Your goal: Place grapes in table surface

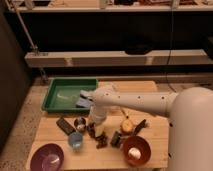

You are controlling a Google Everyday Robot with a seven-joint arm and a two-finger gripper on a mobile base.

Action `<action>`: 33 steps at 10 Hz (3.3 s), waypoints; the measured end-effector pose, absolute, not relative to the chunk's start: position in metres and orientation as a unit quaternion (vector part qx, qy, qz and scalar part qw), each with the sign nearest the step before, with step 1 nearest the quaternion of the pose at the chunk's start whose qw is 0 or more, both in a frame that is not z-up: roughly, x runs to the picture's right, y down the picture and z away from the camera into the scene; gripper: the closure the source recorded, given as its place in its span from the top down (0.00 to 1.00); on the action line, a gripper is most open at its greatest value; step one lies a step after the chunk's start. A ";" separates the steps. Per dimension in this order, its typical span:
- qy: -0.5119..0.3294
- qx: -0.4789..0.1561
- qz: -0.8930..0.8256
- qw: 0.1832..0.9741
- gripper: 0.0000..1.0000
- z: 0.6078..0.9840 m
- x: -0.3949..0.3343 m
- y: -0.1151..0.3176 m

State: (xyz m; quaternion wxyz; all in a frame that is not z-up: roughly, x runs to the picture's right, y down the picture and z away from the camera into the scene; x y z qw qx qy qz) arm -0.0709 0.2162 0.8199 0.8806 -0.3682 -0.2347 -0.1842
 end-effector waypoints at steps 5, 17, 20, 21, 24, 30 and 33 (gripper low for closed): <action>-0.232 -0.368 -0.186 0.881 0.00 0.818 -0.069 0.214; -0.229 -0.370 -0.185 0.881 0.00 0.817 -0.064 0.212; -0.229 -0.370 -0.185 0.881 0.00 0.817 -0.064 0.212; -0.229 -0.370 -0.185 0.881 0.00 0.817 -0.064 0.212; -0.229 -0.370 -0.185 0.881 0.00 0.817 -0.064 0.212; -0.228 -0.371 -0.184 0.881 0.00 0.750 -0.062 0.153; -0.229 -0.371 -0.184 0.881 0.00 0.705 -0.063 0.115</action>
